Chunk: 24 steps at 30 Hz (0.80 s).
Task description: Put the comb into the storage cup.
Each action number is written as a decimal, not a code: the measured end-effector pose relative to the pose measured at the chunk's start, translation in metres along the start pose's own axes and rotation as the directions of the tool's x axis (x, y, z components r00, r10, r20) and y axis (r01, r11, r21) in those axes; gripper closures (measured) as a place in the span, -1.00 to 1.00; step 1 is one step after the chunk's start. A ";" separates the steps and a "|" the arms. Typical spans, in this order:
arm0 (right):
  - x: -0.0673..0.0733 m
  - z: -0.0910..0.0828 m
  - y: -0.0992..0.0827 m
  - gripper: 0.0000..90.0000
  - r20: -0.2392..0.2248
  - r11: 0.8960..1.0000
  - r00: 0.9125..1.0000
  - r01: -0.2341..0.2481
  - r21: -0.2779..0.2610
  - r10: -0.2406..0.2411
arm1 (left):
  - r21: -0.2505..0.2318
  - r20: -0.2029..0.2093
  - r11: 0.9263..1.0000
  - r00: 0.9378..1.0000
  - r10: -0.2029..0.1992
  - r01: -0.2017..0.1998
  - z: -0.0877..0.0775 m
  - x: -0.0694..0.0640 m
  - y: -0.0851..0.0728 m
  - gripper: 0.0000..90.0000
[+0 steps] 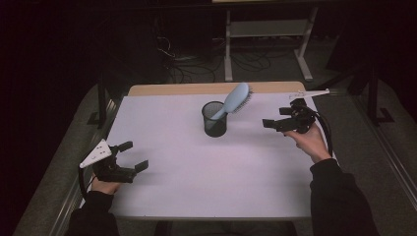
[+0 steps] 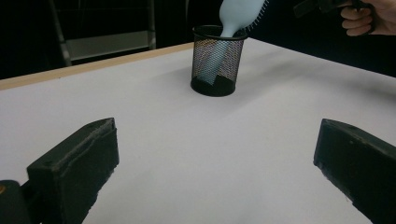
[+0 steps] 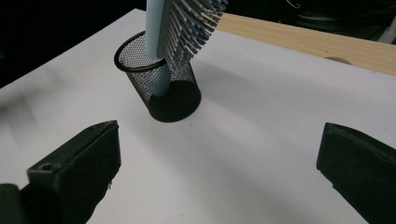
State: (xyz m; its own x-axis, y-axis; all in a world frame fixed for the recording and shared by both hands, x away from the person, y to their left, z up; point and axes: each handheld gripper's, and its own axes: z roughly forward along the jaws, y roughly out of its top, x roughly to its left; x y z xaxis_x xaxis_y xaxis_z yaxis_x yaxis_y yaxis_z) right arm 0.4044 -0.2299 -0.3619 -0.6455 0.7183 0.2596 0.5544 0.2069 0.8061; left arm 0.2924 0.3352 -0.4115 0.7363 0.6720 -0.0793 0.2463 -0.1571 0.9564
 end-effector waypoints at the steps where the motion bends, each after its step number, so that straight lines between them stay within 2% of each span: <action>1: 0.001 -0.001 -0.001 -1.00 0.003 1.000 1.000 0.003 0.003 -0.003 | -0.001 0.000 1.000 1.000 -0.002 0.002 0.000 0.000 0.000 -1.00; 9: 0.002 -0.014 -0.008 -1.00 0.017 1.000 1.000 0.008 -0.014 -0.008 | -0.003 -0.002 1.000 1.000 -0.009 0.009 -0.001 0.001 -0.001 -1.00; 24: 0.001 -0.033 -0.028 -1.00 0.010 0.999 1.000 -0.009 -0.045 0.010 | 0.000 -0.005 1.000 1.000 -0.014 0.014 -0.002 0.002 -0.002 -1.00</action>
State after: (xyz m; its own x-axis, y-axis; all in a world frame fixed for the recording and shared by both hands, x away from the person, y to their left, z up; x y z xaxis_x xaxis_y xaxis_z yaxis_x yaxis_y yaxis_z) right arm 0.3715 -0.2569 -0.3664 -0.6345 0.7271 0.2620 0.5363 0.1701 0.8267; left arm 0.2922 0.3378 -0.4129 0.7298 0.6775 -0.0914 0.2567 -0.1477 0.9551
